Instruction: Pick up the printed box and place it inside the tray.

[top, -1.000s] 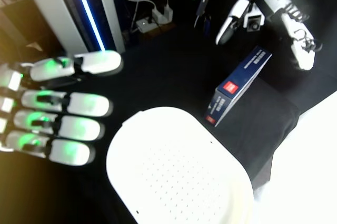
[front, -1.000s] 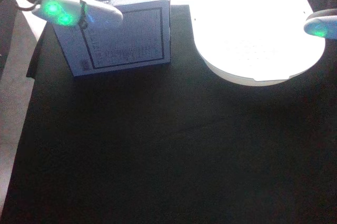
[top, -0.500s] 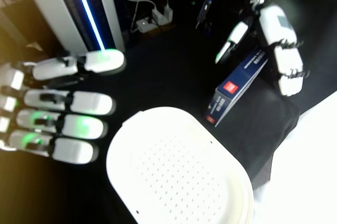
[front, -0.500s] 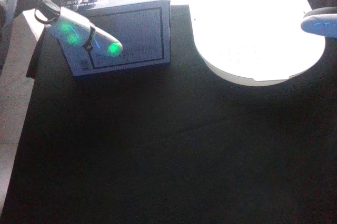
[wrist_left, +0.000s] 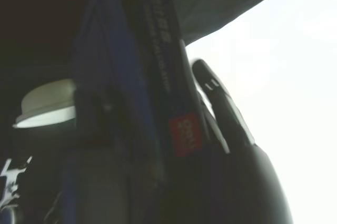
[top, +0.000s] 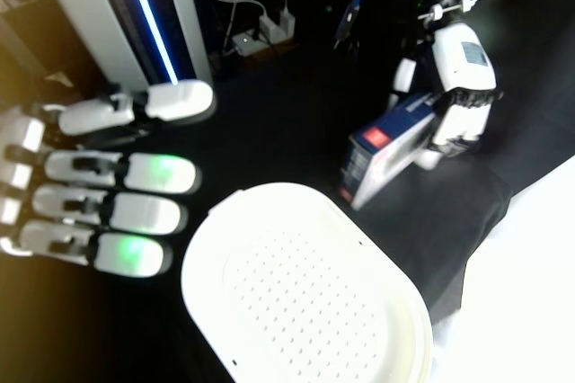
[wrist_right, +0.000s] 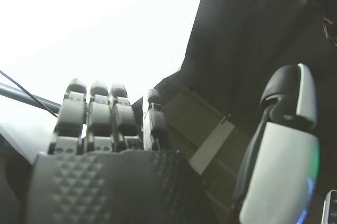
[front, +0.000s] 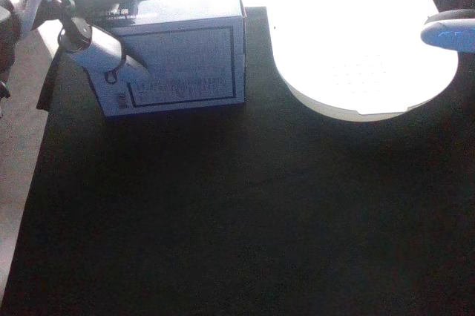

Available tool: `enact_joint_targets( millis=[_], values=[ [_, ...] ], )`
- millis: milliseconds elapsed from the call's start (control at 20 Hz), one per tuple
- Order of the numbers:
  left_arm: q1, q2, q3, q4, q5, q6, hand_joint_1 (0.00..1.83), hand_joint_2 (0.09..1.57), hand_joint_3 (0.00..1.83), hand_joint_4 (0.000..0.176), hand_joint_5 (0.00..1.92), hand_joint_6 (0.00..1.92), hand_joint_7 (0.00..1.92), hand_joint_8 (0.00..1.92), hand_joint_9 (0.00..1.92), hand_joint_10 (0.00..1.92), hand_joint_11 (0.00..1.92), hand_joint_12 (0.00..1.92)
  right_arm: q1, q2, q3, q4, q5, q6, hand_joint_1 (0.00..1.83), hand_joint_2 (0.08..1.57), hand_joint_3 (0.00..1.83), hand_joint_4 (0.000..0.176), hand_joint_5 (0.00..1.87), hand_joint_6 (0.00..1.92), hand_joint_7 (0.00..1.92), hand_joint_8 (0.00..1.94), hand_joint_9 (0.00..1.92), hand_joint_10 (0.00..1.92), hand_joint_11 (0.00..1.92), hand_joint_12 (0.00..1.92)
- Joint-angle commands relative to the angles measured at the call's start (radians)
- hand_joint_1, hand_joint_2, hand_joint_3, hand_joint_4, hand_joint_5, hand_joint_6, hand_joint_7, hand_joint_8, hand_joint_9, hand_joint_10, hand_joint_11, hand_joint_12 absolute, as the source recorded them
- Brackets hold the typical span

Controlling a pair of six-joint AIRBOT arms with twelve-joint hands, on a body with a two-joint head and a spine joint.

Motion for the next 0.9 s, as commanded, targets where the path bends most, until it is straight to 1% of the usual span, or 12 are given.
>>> enact_joint_targets(
  millis=[0,100,150,300,350,400,500,550,600,650,700,850],
  values=[
    [-0.005,0.006,0.0,-0.003,-0.108,-0.003,1.28,1.08,0.0,0.0,1.02,0.69,1.1,1.03,1.11,0.94,0.83,1.61,0.014,0.004,0.005,0.024,0.113,0.005,0.71,0.66,0.01,0.176,0.04,0.0,0.04,0.01,0.0,0.0,0.0,0.0],
    [-0.005,0.009,0.0,-0.006,-0.135,-0.003,1.27,1.09,0.0,0.0,1.0,0.77,1.08,1.02,1.08,0.96,0.81,1.61,0.014,0.004,0.005,0.024,0.113,0.005,0.74,0.66,0.0,0.176,0.05,0.01,0.04,0.0,0.0,0.0,0.0,0.0],
    [-0.006,0.016,-0.004,-0.015,-0.156,-0.003,1.27,1.11,0.0,0.0,0.99,0.72,1.03,1.16,1.06,1.2,0.84,1.74,0.014,0.004,0.005,0.024,0.113,0.005,0.76,0.64,0.0,0.176,0.06,0.01,0.04,0.01,0.0,0.0,0.0,0.0],
    [-0.027,0.069,-0.049,-0.036,-0.242,-0.003,1.27,1.11,0.0,0.0,0.96,0.74,1.03,1.17,1.07,1.25,0.9,1.78,0.014,0.004,0.006,0.025,0.113,0.005,0.72,0.64,0.0,0.176,0.07,0.01,0.06,0.01,0.0,0.0,0.0,0.0],
    [-0.043,0.086,-0.063,-0.036,-0.256,-0.003,1.19,1.11,0.0,0.0,0.98,0.91,1.04,1.14,1.07,1.42,0.95,1.87,0.014,0.004,0.006,0.025,0.113,0.005,0.72,0.65,0.0,0.176,0.07,0.01,0.06,0.01,0.0,0.0,0.0,0.0],
    [-0.054,0.096,-0.072,-0.038,-0.263,-0.003,1.24,1.11,0.0,0.0,0.96,0.96,1.0,1.05,1.1,1.32,0.98,1.77,0.014,0.004,0.007,0.027,0.113,0.005,0.72,0.64,0.0,0.176,0.07,0.01,0.07,0.01,0.0,0.0,0.0,0.0],
    [-0.07,0.118,-0.094,-0.044,-0.309,-0.003,1.28,1.09,0.0,0.0,0.96,0.76,1.1,1.02,1.18,1.05,1.01,1.51,0.014,0.003,0.011,0.027,0.113,0.005,0.71,0.62,0.0,0.176,0.07,0.01,0.11,0.02,0.0,0.0,0.02,0.01],
    [-0.082,0.128,-0.112,-0.046,-0.356,-0.003,1.28,1.09,0.0,0.0,0.97,0.73,1.11,1.03,1.31,1.05,1.15,1.59,0.014,0.002,0.013,0.029,0.112,0.005,0.71,0.62,0.0,0.176,0.05,0.0,0.08,0.01,0.0,0.0,0.03,0.01],
    [-0.084,0.132,-0.122,-0.047,-0.381,-0.003,1.28,1.09,0.0,0.0,0.97,0.73,1.11,1.03,1.31,1.05,1.15,1.59,0.014,0.002,0.013,0.03,0.111,0.005,0.71,0.62,0.0,0.176,0.05,0.0,0.08,0.01,0.0,0.0,0.03,0.01],
    [-0.086,0.136,-0.135,-0.047,-0.408,-0.003,1.19,1.08,0.0,0.0,1.04,0.86,1.3,0.68,1.36,1.07,1.19,1.52,0.014,0.0,0.014,0.03,0.109,0.005,0.72,0.65,0.01,0.176,0.0,0.0,0.07,0.0,0.0,0.0,0.02,0.01],
    [-0.088,0.137,-0.146,-0.044,-0.432,-0.003,1.26,1.09,0.0,0.0,0.98,0.76,1.16,0.93,1.31,1.02,1.16,1.47,0.017,-0.005,0.017,0.03,0.106,0.005,0.75,0.64,0.0,0.176,0.02,0.01,0.07,0.0,0.0,0.0,0.04,0.02],
    [-0.09,0.137,-0.175,-0.03,-0.492,-0.003,1.28,1.1,0.0,0.0,0.96,0.73,1.09,1.07,1.28,1.05,1.14,1.49,0.063,-0.046,0.041,0.027,0.056,0.006,0.77,0.61,0.0,0.176,0.04,0.01,0.06,0.0,0.0,0.0,0.03,0.02]
  ],
)
